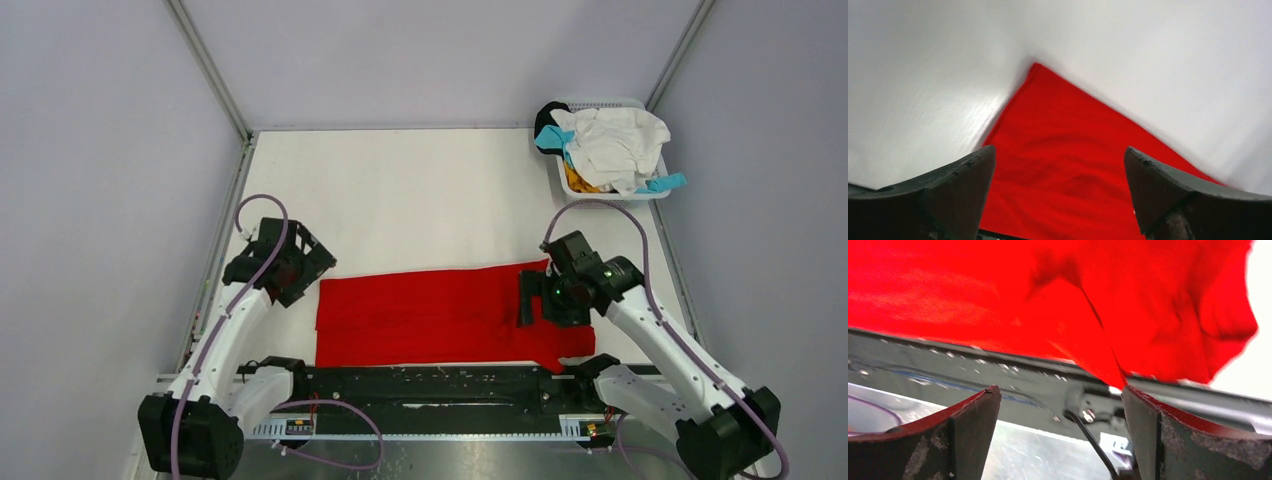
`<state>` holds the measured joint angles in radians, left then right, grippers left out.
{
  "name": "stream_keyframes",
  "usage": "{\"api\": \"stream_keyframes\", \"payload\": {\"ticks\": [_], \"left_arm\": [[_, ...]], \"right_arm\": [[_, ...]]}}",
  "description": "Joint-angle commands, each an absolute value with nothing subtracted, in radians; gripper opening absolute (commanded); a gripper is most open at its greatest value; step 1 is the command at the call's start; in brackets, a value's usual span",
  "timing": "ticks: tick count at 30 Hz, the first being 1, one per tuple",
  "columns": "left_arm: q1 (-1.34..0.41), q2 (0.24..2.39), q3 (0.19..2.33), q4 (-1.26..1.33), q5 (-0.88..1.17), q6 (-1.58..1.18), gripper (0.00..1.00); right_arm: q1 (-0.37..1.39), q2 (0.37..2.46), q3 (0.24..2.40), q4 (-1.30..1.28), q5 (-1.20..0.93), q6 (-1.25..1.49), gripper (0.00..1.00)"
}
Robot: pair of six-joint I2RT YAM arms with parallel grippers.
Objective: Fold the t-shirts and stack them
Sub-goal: Fold the other side of the tshirt into a rectangle, then rotate the tshirt 90 degrees
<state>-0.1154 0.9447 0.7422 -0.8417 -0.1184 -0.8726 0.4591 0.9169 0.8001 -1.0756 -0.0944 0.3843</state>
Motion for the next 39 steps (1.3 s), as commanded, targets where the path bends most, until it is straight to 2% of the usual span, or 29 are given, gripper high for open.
{"api": "stream_keyframes", "payload": {"ticks": [1,4,9,18,23,29,39], "left_arm": [[-0.137,1.014,0.805,-0.758,0.045,-0.816,0.99],[-0.189,1.099,0.788,-0.697,0.107,-0.819,0.99],[-0.26,1.232,0.748,-0.626,0.136,-0.83,0.99],[-0.277,1.335,0.715,-0.576,0.131,-0.829,0.99],[-0.278,1.352,0.701,-0.57,0.123,-0.824,0.99],[-0.281,1.356,0.613,-0.566,0.107,-0.845,0.99],[-0.427,1.245,0.508,-0.55,0.091,-1.045,0.99]], "right_arm": [[0.466,1.066,0.795,-0.752,-0.266,0.459,1.0],[0.466,1.199,0.801,-0.68,-0.351,0.47,0.99],[0.466,1.334,0.789,-0.63,-0.359,0.492,0.99],[0.468,1.366,0.706,-0.568,-0.389,0.491,1.0],[0.468,1.487,0.726,-0.526,-0.29,0.53,1.0],[0.453,1.695,0.96,-0.586,-0.135,0.501,1.0],[0.374,2.099,1.614,-0.827,-0.078,0.33,1.0]]}}
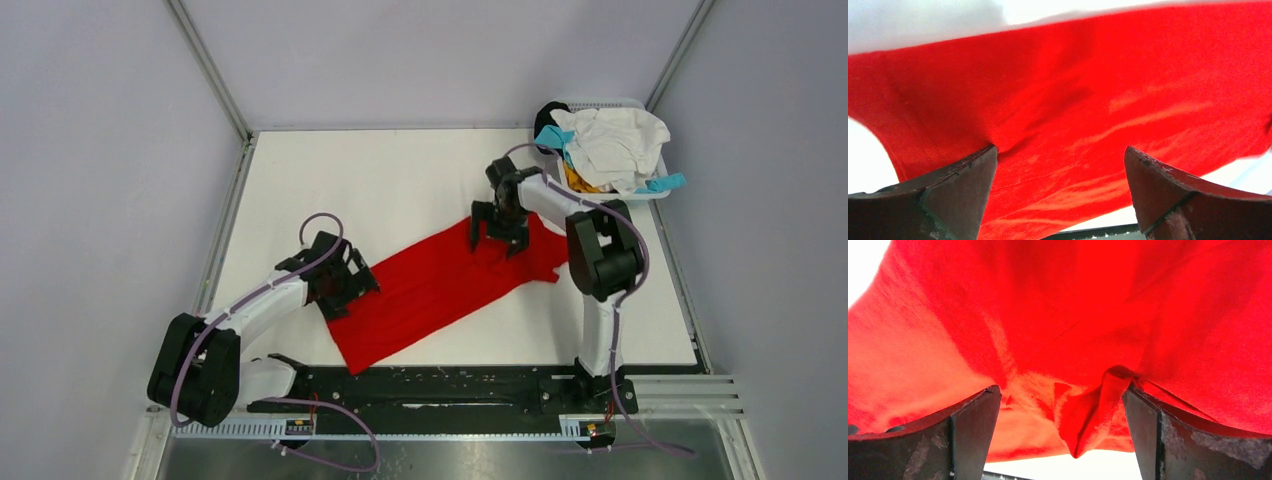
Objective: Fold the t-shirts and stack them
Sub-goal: Rotate the tshirt 90 degrees
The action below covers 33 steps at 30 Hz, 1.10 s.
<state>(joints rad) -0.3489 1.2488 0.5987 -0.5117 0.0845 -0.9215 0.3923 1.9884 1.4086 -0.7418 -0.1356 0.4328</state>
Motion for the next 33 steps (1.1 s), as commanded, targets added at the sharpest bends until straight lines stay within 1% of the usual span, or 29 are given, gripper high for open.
{"api": "stream_keyframes", "payload": {"ticks": [1,6,10,12,17,22,25,26,28,33], "left_arm": [[-0.453,1.234,0.504,-0.543,0.092,-1.069,0.99],[-0.631,1.211,0.5,-0.463,0.071,-1.209,0.99],[-0.76,1.259,0.531,-0.396,0.039,-1.293,0.99],[-0.814,1.296,0.558,-0.397,0.016,-1.315,0.99],[-0.895,1.337,0.613,-0.418,0.006,-1.315,0.99],[-0.954,1.298,0.65,-0.55,-0.05,-1.307,0.99],[-0.978,1.249,0.628,-0.637,-0.064,-1.29,0.99],[-0.979,1.231,0.623,-0.665,-0.064,-1.275,0.99],[-0.979,1.196,0.627,-0.73,-0.077,-1.239,0.99],[-0.979,1.09,0.676,-0.769,-0.121,-1.142,0.99]], "right_arm": [[0.373,2.145,1.714,-0.853,-0.087,0.32,0.99],[0.374,2.368,2.095,-0.999,-0.202,0.295,0.99],[0.376,2.575,2.449,-1.204,-0.319,0.29,1.0],[0.376,2.626,2.536,-1.254,-0.342,0.303,1.0],[0.374,2.552,2.443,-1.162,-0.326,0.287,1.0],[0.355,2.491,2.516,-1.149,-0.279,0.287,0.99],[0.347,2.412,2.467,-1.13,-0.22,0.301,1.0],[0.347,2.375,2.419,-1.127,-0.198,0.306,1.0],[0.346,2.284,2.23,-1.084,-0.183,0.314,1.0],[0.345,2.029,1.738,-0.864,-0.138,0.366,1.0]]}}
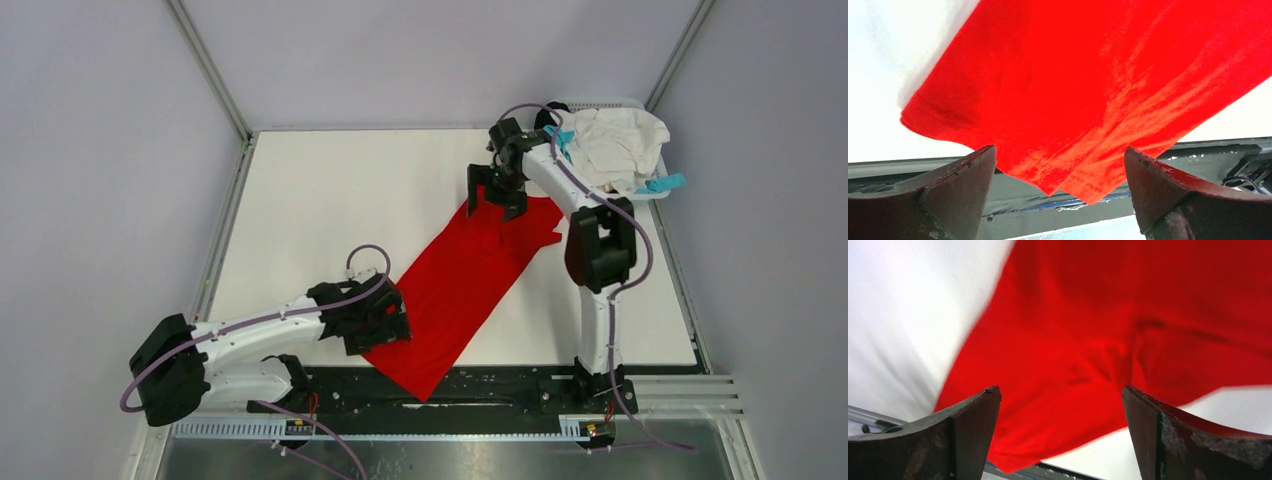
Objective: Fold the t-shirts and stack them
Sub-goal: Rotate the tshirt 90 degrees
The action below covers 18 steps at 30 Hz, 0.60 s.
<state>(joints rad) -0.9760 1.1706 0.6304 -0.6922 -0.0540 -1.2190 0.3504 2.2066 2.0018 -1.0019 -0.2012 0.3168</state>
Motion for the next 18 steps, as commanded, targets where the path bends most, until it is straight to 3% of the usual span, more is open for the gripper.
{"api": "stream_keyframes", "payload": {"ticks": [1,4,7,18], "left_arm": [[-0.979,1.076,0.695,-0.769,-0.136,-1.126,0.99],[-0.976,1.08,0.739,-0.761,-0.186,-1.089,0.99],[-0.96,1.111,0.766,-0.73,-0.188,-1.053,0.99],[-0.819,1.175,0.698,-0.538,-0.056,-0.944,0.99]], "right_arm": [[0.345,1.989,1.658,-0.823,-0.135,0.382,1.0],[0.345,1.932,1.496,-0.759,-0.155,0.409,1.0],[0.345,1.971,1.471,-0.768,-0.158,0.395,0.99],[0.331,2.301,1.911,-1.027,-0.094,0.316,1.0]]}}
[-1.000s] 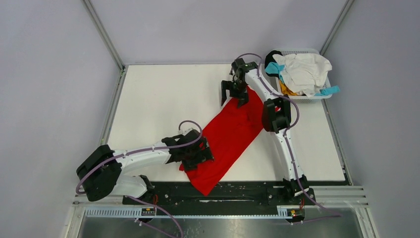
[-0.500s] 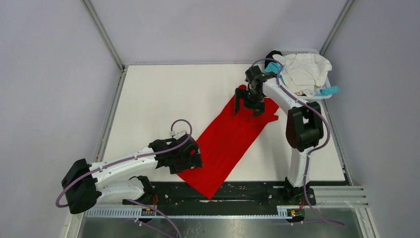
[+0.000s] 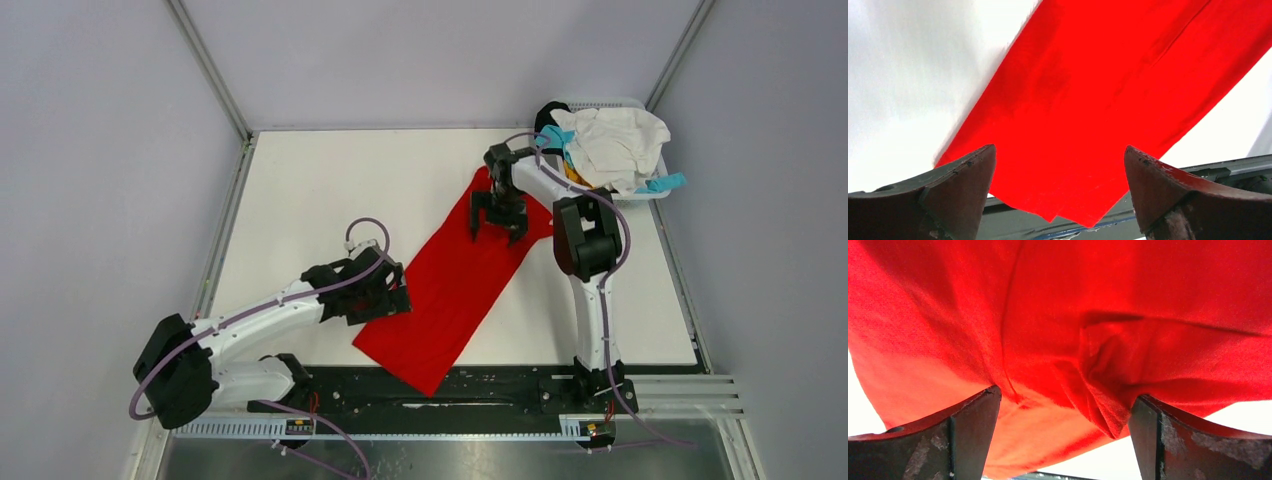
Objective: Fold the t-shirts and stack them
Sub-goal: Rotate the tshirt 90 degrees
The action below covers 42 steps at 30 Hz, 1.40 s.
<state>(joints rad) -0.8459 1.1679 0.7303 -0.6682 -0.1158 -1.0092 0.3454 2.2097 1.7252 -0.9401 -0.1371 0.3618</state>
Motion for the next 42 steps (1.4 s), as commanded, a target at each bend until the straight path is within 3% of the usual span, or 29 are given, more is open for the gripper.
{"api": "stream_keyframes", "payload": {"ticks": [1,10,14,20,28,35,42], "left_arm": [[-0.814,1.186,0.686,-0.498,-0.026,-0.938,0.99],[-0.811,1.479,0.73,-0.238,0.206,-0.877,0.99],[-0.811,1.575,0.74,-0.197,0.282,-0.878,0.99],[-0.845,1.575,0.703,-0.221,0.301,-0.892,0.99],[-0.902,1.457,0.627,-0.299,0.257,-0.93,0.99],[-0.91,1.29,0.635,-0.425,0.145,-0.948,0.99],[-0.909,1.083,0.607,-0.516,0.005,-0.986,0.99]], "right_arm": [[0.331,2.335,1.974,-1.061,-0.087,0.304,0.99],[0.331,2.702,2.675,-1.337,-0.204,0.249,0.99],[0.337,2.641,2.539,-1.187,-0.288,0.265,0.99],[0.407,2.684,2.664,-1.157,-0.315,0.25,1.0],[0.445,2.662,2.634,-1.018,-0.365,0.266,0.99],[0.445,2.558,2.629,-0.961,-0.201,0.29,0.99],[0.506,2.27,2.319,-0.958,-0.013,0.287,0.99]]}}
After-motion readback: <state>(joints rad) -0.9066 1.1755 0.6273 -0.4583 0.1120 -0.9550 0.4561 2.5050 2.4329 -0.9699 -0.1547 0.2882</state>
